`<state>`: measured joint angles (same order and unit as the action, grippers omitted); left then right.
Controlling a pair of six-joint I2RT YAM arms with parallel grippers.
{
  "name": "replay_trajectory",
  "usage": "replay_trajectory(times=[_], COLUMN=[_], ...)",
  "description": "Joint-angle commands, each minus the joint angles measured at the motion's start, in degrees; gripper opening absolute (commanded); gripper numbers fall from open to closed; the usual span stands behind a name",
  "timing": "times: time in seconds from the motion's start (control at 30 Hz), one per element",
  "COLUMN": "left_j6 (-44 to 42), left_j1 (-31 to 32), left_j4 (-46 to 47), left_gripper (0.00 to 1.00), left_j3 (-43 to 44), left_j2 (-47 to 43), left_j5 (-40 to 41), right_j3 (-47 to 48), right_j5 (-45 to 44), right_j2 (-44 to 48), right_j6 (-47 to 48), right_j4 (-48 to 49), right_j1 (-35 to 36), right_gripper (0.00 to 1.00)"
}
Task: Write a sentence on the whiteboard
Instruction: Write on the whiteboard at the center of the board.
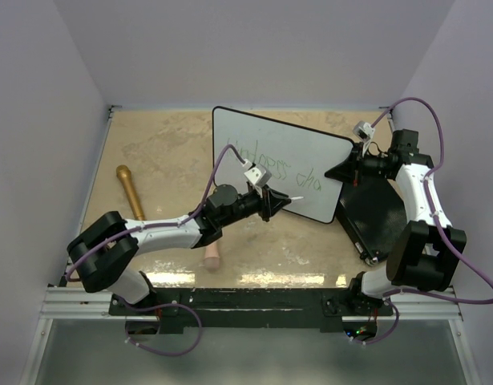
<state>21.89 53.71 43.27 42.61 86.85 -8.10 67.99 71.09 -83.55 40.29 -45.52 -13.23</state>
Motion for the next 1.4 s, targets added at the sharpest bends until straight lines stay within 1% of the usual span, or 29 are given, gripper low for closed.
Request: replay_trajectory(times=[0.0, 0.6, 0.9, 1.03, 1.37], left_j6=[-1.1, -2.0, -2.6, -2.7, -2.5], left_j1=[0.9, 2.4, 2.4, 2.4, 2.4], left_j4=[3.1, 3.5, 0.7, -1.4, -2.6], left_gripper=[0.0, 0.0, 0.0, 0.0, 0.0], left_j3=[3.0, 7.7, 12.1, 14.8, 17.1], left_j2=[0.7, 5.0, 6.6, 7.9, 10.8], left_j5=[1.8, 5.5, 7.1, 7.0, 4.7], right_j3=[0.5, 0.6, 0.6, 0.6, 0.6], right_j5=[-3.1, -3.0, -3.0, -2.9, -2.9], right_j2=[1.4, 1.5, 1.6, 1.8, 1.7], right_j6=[1.5, 1.6, 1.8, 1.8, 1.7], right_j4=[0.2, 0.1, -0.1, -0.1, 0.0], right_j1=[0.3, 0.3, 0.3, 0.3, 0.3], right_gripper=[0.0, 0.0, 0.0, 0.0, 0.0])
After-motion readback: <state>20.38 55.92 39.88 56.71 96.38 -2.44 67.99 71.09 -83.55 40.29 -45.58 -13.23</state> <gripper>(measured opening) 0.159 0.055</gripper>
